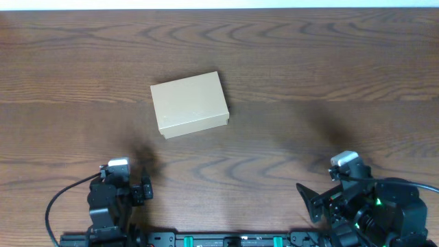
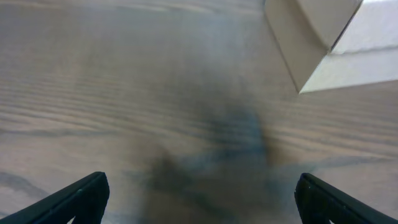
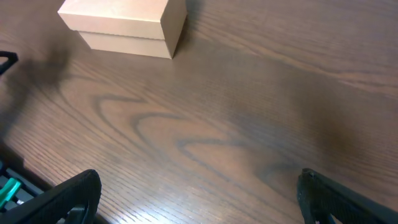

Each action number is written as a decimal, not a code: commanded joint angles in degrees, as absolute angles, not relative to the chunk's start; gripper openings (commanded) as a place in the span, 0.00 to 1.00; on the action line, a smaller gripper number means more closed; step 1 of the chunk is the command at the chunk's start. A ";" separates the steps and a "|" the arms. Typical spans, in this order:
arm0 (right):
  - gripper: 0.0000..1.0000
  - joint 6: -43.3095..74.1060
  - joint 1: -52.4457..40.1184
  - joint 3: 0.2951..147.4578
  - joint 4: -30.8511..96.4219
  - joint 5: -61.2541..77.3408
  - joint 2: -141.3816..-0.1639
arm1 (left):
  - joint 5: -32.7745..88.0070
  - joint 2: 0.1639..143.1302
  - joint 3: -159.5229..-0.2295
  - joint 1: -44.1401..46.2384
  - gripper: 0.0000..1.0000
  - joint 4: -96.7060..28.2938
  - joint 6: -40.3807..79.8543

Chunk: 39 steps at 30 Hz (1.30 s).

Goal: Pack container

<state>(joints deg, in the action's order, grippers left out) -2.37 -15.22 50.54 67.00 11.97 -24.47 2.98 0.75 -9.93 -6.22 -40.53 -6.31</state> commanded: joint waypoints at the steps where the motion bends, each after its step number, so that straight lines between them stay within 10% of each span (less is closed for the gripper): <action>1: 0.99 -2.83 -14.44 50.30 67.11 11.84 -24.27 | 2.96 0.19 -9.21 -6.33 0.95 -40.29 -7.31; 39: 0.99 -2.59 -9.72 29.17 48.86 1.39 -10.68 | 2.72 0.21 -9.21 -6.35 0.95 -40.47 -7.29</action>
